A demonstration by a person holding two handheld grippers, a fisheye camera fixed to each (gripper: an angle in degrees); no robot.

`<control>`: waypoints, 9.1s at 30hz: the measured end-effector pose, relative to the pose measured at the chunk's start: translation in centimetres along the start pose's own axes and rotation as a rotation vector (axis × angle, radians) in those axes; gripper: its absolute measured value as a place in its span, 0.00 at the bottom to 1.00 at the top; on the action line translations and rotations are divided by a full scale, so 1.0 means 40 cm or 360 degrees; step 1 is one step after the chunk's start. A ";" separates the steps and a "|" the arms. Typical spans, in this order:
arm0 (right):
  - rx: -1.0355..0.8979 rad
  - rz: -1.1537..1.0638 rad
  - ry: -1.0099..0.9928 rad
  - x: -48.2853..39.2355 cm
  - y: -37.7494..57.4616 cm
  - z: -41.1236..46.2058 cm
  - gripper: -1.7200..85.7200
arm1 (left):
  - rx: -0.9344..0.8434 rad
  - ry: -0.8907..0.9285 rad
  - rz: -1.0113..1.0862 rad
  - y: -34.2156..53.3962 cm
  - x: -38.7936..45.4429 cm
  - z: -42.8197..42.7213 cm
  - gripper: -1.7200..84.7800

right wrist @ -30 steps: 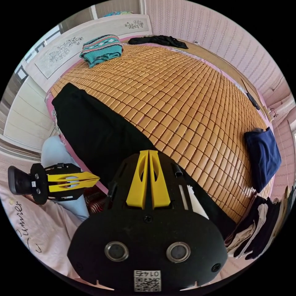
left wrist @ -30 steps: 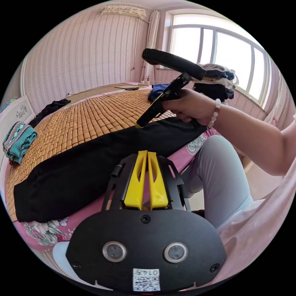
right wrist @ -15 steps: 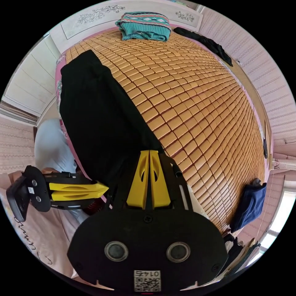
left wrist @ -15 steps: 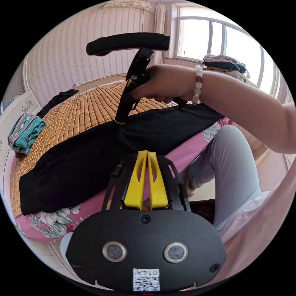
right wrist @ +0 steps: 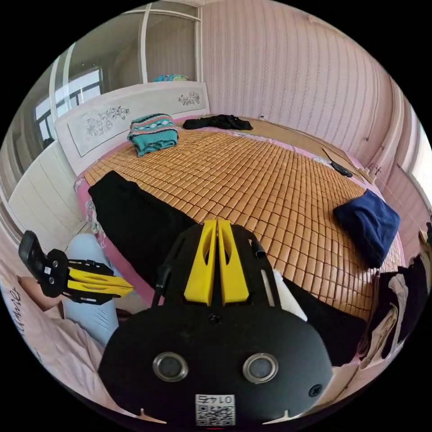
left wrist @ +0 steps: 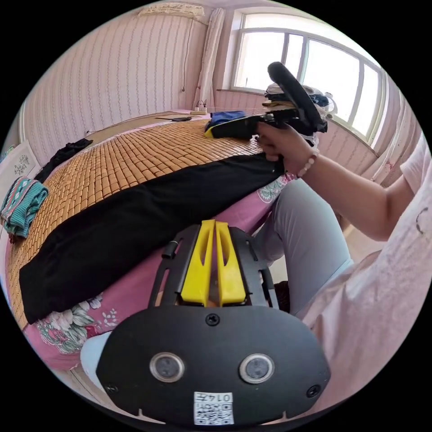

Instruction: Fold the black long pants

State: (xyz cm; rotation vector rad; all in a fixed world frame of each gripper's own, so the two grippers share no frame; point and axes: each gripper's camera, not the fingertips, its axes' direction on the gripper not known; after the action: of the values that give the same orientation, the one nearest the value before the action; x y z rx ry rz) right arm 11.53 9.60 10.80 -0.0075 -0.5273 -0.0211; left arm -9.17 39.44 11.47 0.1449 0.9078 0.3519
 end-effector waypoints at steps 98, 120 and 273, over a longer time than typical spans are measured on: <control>-0.0542 -0.0538 -0.0580 -0.612 -0.307 0.489 0.11 | 0.0209 -0.0143 -0.1258 -0.192 -0.710 -0.519 0.10; -0.0332 -0.0658 -0.0632 -0.695 -0.455 0.477 0.03 | 0.0577 -0.0361 -0.1027 -0.145 -0.663 -0.853 0.01; -0.0284 0.0169 -0.0495 0.128 0.360 -0.039 0.04 | 0.0124 -0.0079 -0.0543 -0.275 -0.371 -0.241 0.06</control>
State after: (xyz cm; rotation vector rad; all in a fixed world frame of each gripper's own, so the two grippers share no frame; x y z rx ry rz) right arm 17.06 23.88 12.01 -0.2157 -0.8337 0.0372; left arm -22.55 23.61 13.66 0.0677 0.8797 -0.0041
